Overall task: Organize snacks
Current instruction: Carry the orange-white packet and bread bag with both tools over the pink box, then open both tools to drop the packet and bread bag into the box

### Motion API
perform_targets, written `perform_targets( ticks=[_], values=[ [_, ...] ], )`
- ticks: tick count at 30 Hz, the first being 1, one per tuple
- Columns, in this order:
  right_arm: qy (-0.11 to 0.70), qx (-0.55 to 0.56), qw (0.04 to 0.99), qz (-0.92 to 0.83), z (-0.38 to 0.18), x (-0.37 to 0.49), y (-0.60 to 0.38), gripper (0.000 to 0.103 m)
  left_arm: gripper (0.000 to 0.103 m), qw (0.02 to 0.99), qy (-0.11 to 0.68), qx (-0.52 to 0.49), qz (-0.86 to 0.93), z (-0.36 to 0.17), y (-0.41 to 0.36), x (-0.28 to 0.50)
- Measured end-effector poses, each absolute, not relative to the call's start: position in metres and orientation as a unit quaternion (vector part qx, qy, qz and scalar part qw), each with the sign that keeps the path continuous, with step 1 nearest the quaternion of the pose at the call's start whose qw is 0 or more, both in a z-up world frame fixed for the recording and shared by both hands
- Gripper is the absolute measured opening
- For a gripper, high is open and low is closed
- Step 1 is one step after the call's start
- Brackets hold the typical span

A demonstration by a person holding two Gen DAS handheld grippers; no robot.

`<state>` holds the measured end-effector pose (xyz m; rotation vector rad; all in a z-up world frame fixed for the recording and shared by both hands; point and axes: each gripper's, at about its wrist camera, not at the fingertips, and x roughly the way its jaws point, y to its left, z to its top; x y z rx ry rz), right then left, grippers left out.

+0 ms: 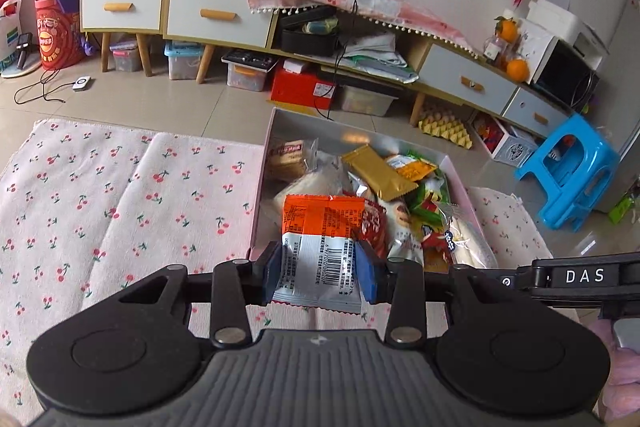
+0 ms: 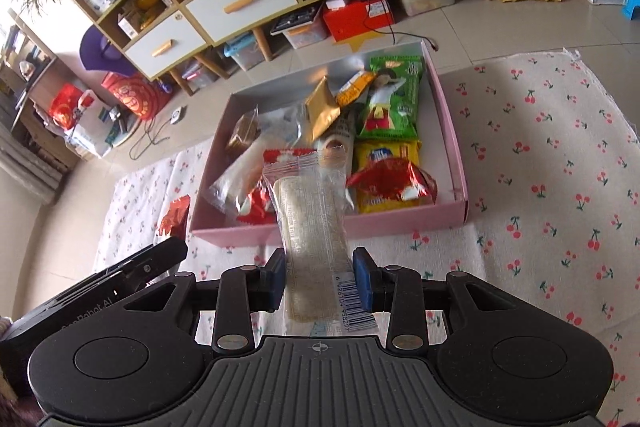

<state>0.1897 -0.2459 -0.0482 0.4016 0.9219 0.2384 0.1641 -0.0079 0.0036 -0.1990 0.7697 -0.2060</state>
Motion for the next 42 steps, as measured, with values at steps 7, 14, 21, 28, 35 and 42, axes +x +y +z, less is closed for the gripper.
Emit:
perform_targets(
  ticks=[7,14,21,28,35,42],
  values=[
    [0.421,0.198,0.88,0.092,-0.051,0.226,-0.245,0.034,0.036,0.918,0.368,-0.104,-0.102,-0.008,-0.014,0.194],
    [0.403,0.21,0.887,0.077,-0.056,0.25,-0.248,0.034,0.037,0.92,0.362,-0.104,-0.105,-0.015,-0.018,0.205],
    [0.392,0.209,0.893,0.07,-0.06,0.253,-0.249,0.05,0.055,0.924,0.357,-0.099,-0.097,-0.017,-0.016,0.205],
    [0.388,0.209,0.895,0.074,-0.053,0.235,-0.253,0.065,0.077,0.924,0.358,-0.107,-0.076,-0.012,-0.01,0.192],
    [0.385,0.205,0.897,0.072,-0.046,0.209,-0.26,0.071,0.087,0.925,0.363,-0.089,-0.073,-0.002,-0.006,0.173],
    [0.382,0.209,0.898,0.062,-0.044,0.181,-0.269,0.078,0.094,0.924,0.369,-0.072,-0.068,0.003,0.001,0.153]
  ],
)
